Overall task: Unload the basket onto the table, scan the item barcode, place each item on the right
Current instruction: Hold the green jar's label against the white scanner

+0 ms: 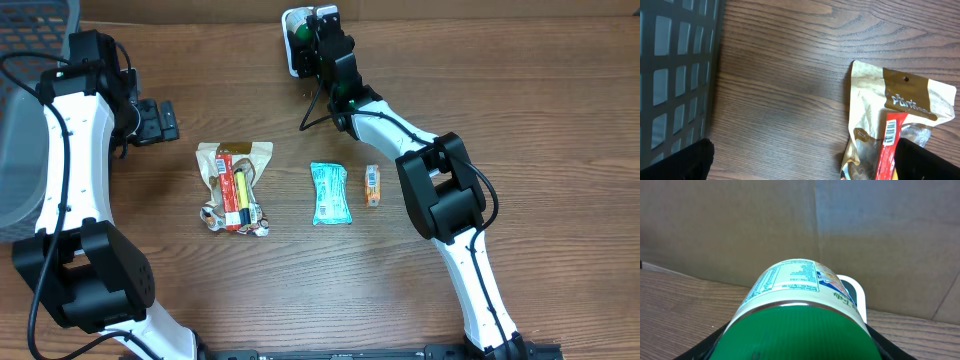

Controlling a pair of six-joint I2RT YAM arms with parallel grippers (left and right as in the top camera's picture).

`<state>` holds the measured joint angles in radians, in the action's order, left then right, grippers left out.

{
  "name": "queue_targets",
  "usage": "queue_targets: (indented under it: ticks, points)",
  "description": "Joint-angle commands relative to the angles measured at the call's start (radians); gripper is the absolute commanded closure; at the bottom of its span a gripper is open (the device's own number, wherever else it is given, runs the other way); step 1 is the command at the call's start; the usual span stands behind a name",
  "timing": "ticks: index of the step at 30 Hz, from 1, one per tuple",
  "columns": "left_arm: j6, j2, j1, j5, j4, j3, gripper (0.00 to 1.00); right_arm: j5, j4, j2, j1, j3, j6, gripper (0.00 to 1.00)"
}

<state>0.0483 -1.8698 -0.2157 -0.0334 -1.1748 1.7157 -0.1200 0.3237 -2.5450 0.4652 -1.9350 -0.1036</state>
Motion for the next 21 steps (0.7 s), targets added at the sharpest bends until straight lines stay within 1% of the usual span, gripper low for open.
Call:
queue_targets:
  ticks: [1, 5, 7, 9, 14, 17, 21]
  points:
    - [-0.015, 0.019, 0.006, 0.008, 0.002, 0.021, 0.0, -0.015, 0.001, 0.106, -0.003, -0.016, 0.004, 0.96]
    - [-0.015, 0.019, 0.006, 0.008, 0.002, 0.021, 0.0, -0.015, -0.029, 0.219, -0.003, -0.016, 0.004, 0.96]
    - [-0.015, 0.019, 0.006, 0.008, 0.002, 0.021, 0.0, -0.015, -0.077, 0.289, -0.003, -0.016, 0.004, 0.96]
    - [-0.015, 0.019, 0.006, 0.008, 0.002, 0.021, 0.0, -0.02, -0.179, 0.382, -0.003, -0.016, 0.004, 0.96]
    - [-0.015, 0.019, 0.006, 0.008, 0.002, 0.021, 0.0, -0.074, -0.469, 0.537, -0.003, -0.016, 0.004, 0.96]
    - [-0.015, 0.019, 0.006, 0.008, 0.002, 0.021, 0.0, -0.107, -0.677, 0.605, -0.003, -0.016, 0.003, 0.96]
    - [-0.015, 0.019, 0.006, 0.008, 0.002, 0.021, 0.0, -0.125, -0.914, 0.647, -0.012, -0.016, -0.024, 0.96]
